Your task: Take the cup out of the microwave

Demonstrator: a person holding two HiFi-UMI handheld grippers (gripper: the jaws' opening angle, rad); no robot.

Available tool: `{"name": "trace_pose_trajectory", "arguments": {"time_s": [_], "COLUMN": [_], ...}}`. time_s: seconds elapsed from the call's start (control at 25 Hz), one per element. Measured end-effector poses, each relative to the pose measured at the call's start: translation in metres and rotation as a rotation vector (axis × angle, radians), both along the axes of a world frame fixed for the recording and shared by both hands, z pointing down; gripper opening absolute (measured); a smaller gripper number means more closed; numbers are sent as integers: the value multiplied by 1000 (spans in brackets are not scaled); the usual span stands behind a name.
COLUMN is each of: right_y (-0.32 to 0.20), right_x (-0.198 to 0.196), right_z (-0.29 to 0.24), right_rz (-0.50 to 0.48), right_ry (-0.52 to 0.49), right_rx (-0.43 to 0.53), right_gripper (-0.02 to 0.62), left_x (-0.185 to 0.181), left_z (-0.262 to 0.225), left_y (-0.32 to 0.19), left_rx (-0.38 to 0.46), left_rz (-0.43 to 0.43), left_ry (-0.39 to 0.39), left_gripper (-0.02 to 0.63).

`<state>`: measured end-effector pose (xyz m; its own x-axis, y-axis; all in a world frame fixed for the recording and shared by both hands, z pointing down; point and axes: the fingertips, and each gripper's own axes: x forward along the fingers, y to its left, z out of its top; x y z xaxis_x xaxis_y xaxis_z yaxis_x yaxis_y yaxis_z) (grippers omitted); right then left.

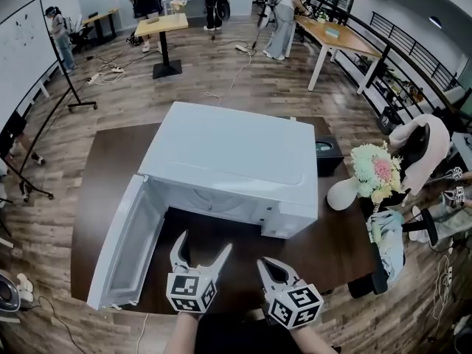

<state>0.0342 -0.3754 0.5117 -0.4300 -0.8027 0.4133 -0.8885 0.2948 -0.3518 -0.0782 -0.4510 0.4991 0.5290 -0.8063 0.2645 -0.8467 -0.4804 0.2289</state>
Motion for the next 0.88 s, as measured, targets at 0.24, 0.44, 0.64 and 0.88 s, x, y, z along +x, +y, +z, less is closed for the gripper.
{"name": "trace_pose_trajectory", "arguments": {"time_s": [0.24,0.44,0.64,0.88], "right_y": [-11,-23,-31,-35], "right_x": [-2,-5,-3,-7], "right_z": [8,15,25,35], "right_rz": [4,17,13,3], "right_ry": [6,7,18,24], "right_rx": [-28,-44,-57,-85], "right_gripper": [-5,-5,-6,-5], "left_x": [14,25,32,36], "left_z": [-2,5,20,38], "left_y": [-40,-72,-101,-129], "left_rx": [39,50,55,42], "left_rz": [25,45,34,32], "left_ry": [-2,-10,-42,-51], "left_gripper": [457,457,457,457]}}
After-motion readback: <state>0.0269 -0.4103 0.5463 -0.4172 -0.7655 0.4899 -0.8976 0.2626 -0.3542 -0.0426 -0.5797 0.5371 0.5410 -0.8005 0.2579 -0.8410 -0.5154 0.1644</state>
